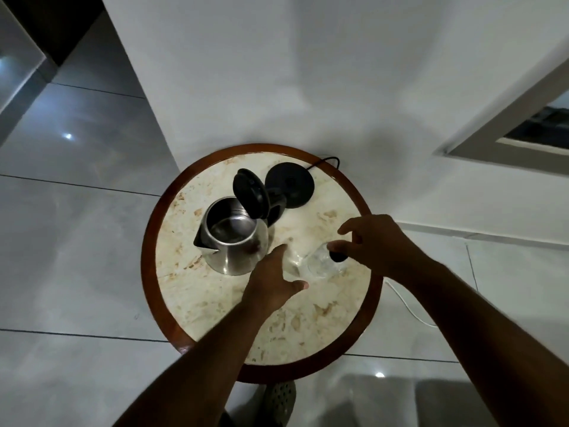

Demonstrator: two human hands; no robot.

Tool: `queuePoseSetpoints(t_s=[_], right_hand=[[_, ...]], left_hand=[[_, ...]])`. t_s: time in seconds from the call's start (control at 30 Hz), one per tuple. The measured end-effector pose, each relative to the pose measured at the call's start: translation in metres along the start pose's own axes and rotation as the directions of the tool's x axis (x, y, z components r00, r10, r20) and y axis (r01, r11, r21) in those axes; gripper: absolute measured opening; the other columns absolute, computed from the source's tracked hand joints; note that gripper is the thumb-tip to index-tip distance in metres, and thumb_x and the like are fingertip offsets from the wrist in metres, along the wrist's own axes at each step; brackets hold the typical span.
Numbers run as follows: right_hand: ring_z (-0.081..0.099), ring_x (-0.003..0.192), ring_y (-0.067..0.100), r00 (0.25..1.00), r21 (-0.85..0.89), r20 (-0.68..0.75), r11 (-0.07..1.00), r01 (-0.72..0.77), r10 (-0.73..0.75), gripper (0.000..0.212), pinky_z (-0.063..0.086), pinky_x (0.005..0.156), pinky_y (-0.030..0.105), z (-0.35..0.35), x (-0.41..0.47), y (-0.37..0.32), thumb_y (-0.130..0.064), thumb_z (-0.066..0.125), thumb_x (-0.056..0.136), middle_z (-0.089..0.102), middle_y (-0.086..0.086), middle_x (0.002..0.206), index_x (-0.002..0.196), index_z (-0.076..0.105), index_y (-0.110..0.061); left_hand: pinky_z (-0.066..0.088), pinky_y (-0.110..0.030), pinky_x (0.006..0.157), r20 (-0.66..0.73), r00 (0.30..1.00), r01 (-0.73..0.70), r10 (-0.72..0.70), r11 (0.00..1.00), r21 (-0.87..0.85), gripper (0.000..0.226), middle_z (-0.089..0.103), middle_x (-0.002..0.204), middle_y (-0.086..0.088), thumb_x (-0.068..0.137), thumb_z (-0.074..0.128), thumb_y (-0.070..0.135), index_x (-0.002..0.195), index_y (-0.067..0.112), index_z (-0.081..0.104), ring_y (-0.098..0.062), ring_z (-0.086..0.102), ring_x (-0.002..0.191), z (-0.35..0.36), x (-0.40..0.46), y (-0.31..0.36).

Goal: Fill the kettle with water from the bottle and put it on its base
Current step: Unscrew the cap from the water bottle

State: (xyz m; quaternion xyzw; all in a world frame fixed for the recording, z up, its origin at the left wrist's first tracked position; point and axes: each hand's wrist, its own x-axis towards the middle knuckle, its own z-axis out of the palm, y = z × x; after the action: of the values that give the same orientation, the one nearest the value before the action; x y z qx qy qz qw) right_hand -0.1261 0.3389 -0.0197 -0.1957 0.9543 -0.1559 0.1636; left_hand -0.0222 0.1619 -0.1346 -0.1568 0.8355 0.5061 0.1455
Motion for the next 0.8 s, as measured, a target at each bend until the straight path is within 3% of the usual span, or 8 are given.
queuePoseSetpoints(t_s=[0.07, 0.13, 0.23, 0.33, 0.43, 0.57, 0.7, 0.8], right_hand=[[0.047, 0.057, -0.004, 0.997, -0.023, 0.048, 0.998, 0.058, -0.057, 0.046, 0.039, 0.064, 0.021, 0.003, -0.004, 0.002, -0.054, 0.068, 0.077, 0.049, -0.02, 0.061, 0.105, 0.069, -0.017], [0.05, 0.06, 0.001, 0.988, -0.062, 0.082, 0.989, 0.134, -0.129, 0.043, 0.041, 0.062, 0.021, 0.006, -0.007, 0.0, -0.051, 0.066, 0.081, 0.059, -0.011, 0.068, 0.103, 0.07, -0.014], [0.062, 0.071, 0.015, 0.975, -0.084, 0.116, 0.976, 0.202, -0.191, 0.039, 0.051, 0.068, 0.029, 0.007, -0.007, -0.003, -0.045, 0.063, 0.085, 0.071, 0.006, 0.084, 0.099, 0.069, -0.009], [0.057, 0.071, 0.019, 0.959, -0.128, 0.168, 0.959, 0.252, -0.23, 0.034, 0.046, 0.068, 0.032, 0.009, -0.004, -0.003, -0.037, 0.058, 0.09, 0.062, 0.007, 0.079, 0.09, 0.064, -0.003], [0.059, 0.079, 0.022, 0.951, -0.16, 0.155, 0.943, 0.292, -0.268, 0.027, 0.038, 0.068, 0.026, 0.011, -0.004, -0.001, -0.029, 0.058, 0.091, 0.063, 0.011, 0.092, 0.099, 0.064, -0.004], [0.061, 0.078, 0.026, 0.89, -0.23, 0.176, 0.861, 0.453, -0.421, 0.015, 0.048, 0.067, 0.03, 0.006, -0.011, 0.002, -0.013, 0.065, 0.085, 0.063, 0.015, 0.091, 0.097, 0.065, -0.003], [0.061, 0.073, 0.026, 0.826, -0.257, 0.249, 0.788, 0.56, -0.506, 0.018, 0.046, 0.061, 0.028, -0.003, -0.014, 0.002, 0.001, 0.073, 0.073, 0.064, 0.014, 0.087, 0.09, 0.069, -0.004], [0.061, 0.086, 0.029, 0.795, -0.242, 0.274, 0.761, 0.602, -0.542, 0.029, 0.057, 0.067, 0.037, -0.005, -0.016, 0.001, 0.003, 0.068, 0.078, 0.063, 0.016, 0.103, 0.105, 0.067, -0.006]], left_hand=[[0.034, -0.028, 0.106, 0.129, 0.988, -0.096, 0.083, 0.991, 0.093, 0.102, 0.042, 0.151, 0.002, 0.067, 0.086, 0.034, 0.151, 0.028, 0.027, -0.017, 0.04, 0.136, 0.003, 0.011, 0.009], [0.037, -0.03, 0.106, 0.218, 0.966, -0.167, 0.136, 0.977, 0.134, 0.103, 0.043, 0.15, 0.002, 0.068, 0.086, 0.032, 0.151, 0.03, 0.025, -0.018, 0.042, 0.135, 0.005, 0.023, 0.021], [0.047, -0.036, 0.098, 0.299, 0.934, -0.255, 0.194, 0.95, 0.18, 0.09, 0.055, 0.137, 0.001, 0.068, 0.084, 0.028, 0.144, 0.029, 0.035, -0.021, 0.053, 0.123, 0.009, 0.039, 0.037], [0.051, -0.032, 0.086, 0.334, 0.92, -0.272, 0.203, 0.946, 0.174, 0.076, 0.064, 0.12, 0.001, 0.067, 0.084, 0.025, 0.133, 0.026, 0.047, -0.02, 0.061, 0.109, 0.01, 0.051, 0.043], [0.052, -0.034, 0.087, 0.356, 0.912, -0.278, 0.205, 0.946, 0.169, 0.069, 0.066, 0.114, 0.001, 0.066, 0.085, 0.024, 0.127, 0.023, 0.052, -0.019, 0.062, 0.105, 0.011, 0.058, 0.044], [0.049, -0.026, 0.078, 0.374, 0.899, -0.306, 0.227, 0.938, 0.165, 0.063, 0.065, 0.102, 0.007, 0.066, 0.085, 0.025, 0.121, 0.024, 0.054, -0.017, 0.063, 0.097, 0.012, 0.062, 0.045], [0.046, -0.018, 0.07, 0.401, 0.888, -0.315, 0.226, 0.933, 0.171, 0.069, 0.066, 0.108, 0.006, 0.068, 0.084, 0.028, 0.127, 0.026, 0.05, -0.006, 0.06, 0.076, 0.012, 0.063, 0.043], [0.051, -0.025, 0.073, 0.404, 0.89, -0.303, 0.21, 0.936, 0.18, 0.068, 0.065, 0.111, 0.003, 0.068, 0.084, 0.03, 0.127, 0.027, 0.048, -0.01, 0.06, 0.08, 0.011, 0.063, 0.041]])
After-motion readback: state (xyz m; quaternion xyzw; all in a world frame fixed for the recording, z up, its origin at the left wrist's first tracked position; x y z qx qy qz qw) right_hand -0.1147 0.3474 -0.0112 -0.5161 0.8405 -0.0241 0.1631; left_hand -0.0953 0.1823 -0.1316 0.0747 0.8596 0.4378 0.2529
